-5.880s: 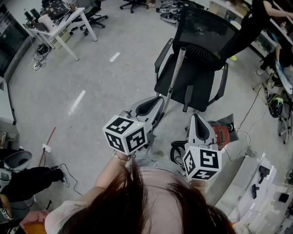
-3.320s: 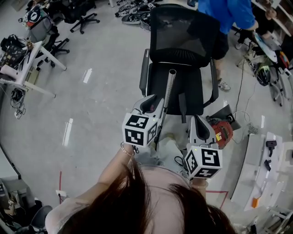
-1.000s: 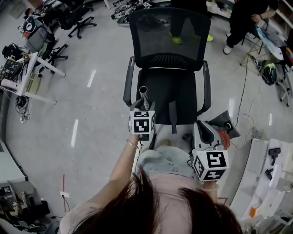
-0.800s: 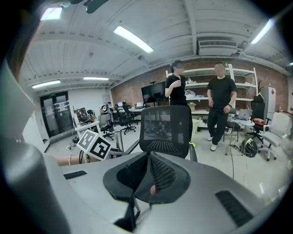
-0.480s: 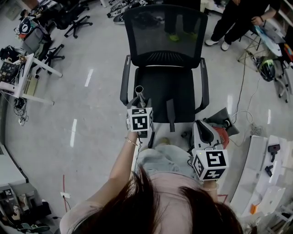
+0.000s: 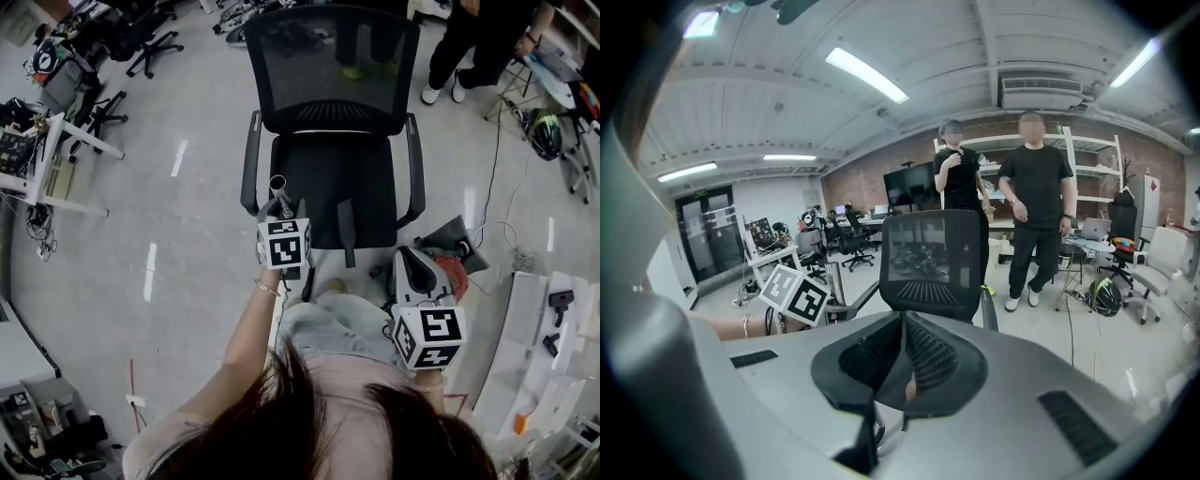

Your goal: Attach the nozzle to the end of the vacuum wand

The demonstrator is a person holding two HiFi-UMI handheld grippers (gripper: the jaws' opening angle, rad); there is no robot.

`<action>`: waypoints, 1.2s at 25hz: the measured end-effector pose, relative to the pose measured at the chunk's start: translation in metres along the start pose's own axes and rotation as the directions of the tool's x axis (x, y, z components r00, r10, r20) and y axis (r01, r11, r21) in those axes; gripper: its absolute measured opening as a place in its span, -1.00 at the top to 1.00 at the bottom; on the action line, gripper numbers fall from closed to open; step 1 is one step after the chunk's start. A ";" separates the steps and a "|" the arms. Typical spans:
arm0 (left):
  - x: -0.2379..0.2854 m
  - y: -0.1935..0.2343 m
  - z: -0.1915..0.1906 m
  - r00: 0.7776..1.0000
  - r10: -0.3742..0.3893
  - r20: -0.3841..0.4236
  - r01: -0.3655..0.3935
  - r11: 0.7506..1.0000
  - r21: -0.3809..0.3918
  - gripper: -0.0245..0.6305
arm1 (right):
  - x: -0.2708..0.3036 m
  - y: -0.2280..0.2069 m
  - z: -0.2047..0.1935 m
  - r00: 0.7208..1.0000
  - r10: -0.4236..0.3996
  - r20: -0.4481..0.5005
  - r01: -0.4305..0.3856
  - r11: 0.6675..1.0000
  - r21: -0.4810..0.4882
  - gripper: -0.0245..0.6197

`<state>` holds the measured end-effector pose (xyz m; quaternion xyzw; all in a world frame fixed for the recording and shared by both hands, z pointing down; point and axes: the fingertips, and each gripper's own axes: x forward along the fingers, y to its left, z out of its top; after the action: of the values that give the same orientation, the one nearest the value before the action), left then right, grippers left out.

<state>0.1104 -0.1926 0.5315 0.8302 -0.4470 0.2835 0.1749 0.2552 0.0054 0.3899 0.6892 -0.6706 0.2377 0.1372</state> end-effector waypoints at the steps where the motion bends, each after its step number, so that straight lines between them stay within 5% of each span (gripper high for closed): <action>1: 0.001 0.000 0.000 1.000 0.007 0.002 -0.007 1.000 0.000 0.43 | 0.000 -0.001 0.000 1.000 -0.001 -0.001 0.001 1.000 0.001 0.84; 16: 0.005 0.000 0.002 0.999 0.011 0.031 -0.011 1.000 -0.003 0.46 | 0.022 -0.008 -0.018 0.994 0.100 -0.048 -0.096 0.992 0.087 0.84; 30: 0.010 0.001 0.000 0.999 0.001 0.046 -0.001 1.000 -0.015 0.46 | 0.082 -0.025 -0.092 0.939 0.277 -0.204 -0.224 0.942 0.250 0.84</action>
<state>0.1138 -0.1994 0.5382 0.8350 -0.4533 0.2613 0.1706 0.2656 -0.0171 0.5129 0.5754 -0.7013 0.4072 0.1064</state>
